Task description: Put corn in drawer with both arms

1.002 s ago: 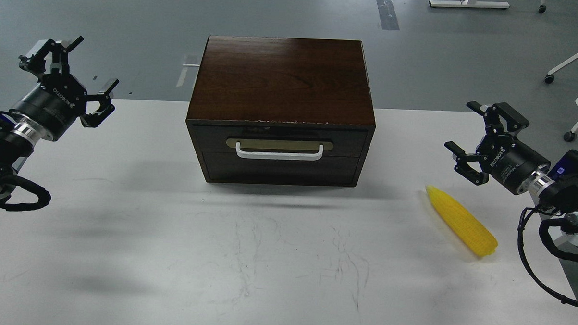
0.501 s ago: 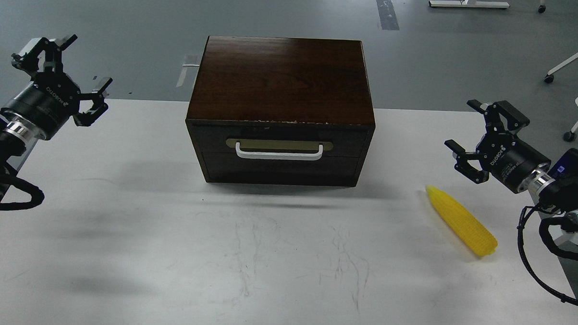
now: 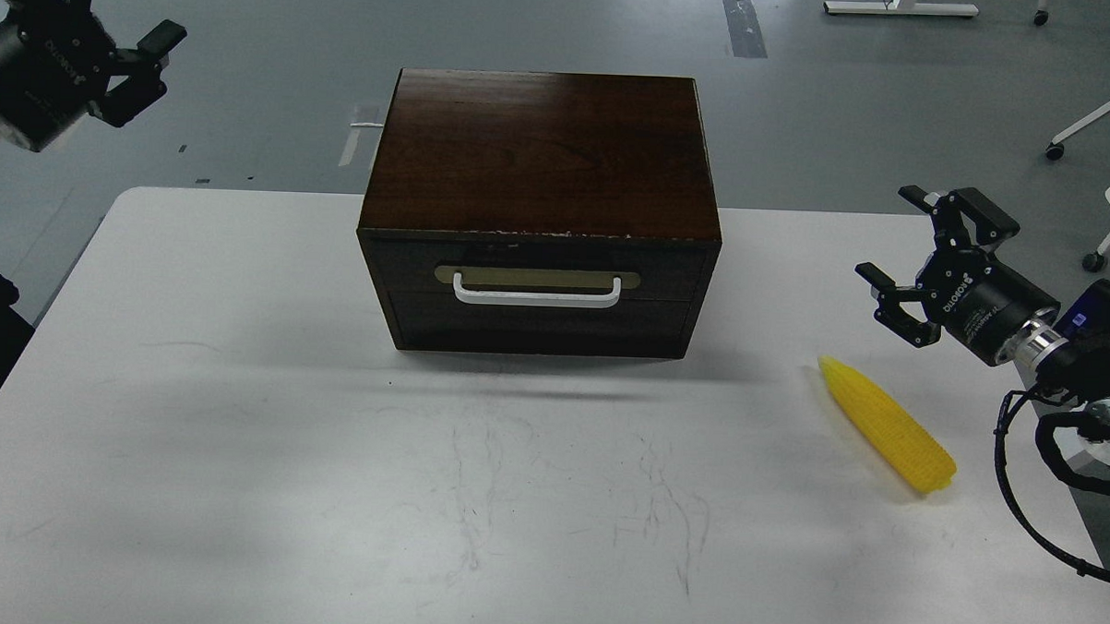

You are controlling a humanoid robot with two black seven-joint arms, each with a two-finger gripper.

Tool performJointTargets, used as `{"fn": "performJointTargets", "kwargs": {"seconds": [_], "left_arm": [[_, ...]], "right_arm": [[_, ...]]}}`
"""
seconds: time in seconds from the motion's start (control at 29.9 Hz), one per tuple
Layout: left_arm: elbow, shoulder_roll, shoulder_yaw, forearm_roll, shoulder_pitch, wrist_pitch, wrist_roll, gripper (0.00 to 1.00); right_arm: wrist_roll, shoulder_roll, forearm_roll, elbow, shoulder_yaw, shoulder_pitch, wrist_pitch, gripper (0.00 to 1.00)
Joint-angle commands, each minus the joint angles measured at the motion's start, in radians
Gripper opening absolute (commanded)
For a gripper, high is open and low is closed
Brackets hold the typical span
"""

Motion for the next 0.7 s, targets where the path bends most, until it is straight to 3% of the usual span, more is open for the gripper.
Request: {"fn": "performJointTargets", "kwargs": {"seconds": [0.0,0.13,0.27,0.43,0.57,0.67], "left_arm": [[-0.227,0.024,-0.001,0.246,-0.081,0.000,0.000,0.99],[-0.401,-0.023,-0.001,0.634,-0.162,0.000,0.000,0.98],[-0.490,-0.112,0.010,0.994,-0.199,0.000,0.000,0.98],[-0.472,-0.256,0.047,1.337,-0.245,0.000,0.000,0.98],[-0.392,-0.330,0.211,1.529,-0.336,0.000,0.000,0.98],[-0.323,-0.361,0.410,1.560,-0.421,0.000,0.000,0.98]], "right_arm": [[0.000,0.000,0.000,0.002,0.000,0.000,-0.003,1.00],[0.000,-0.008,0.000,0.003,0.000,-0.010,-0.003,1.00],[0.000,-0.012,0.000,0.002,0.000,-0.015,-0.005,1.00],[0.000,-0.011,0.002,0.002,0.000,-0.015,-0.019,1.00],[0.000,-0.011,0.000,0.002,0.000,-0.015,-0.020,1.00],[0.000,-0.012,0.000,0.000,0.000,-0.015,-0.023,1.00]]}}
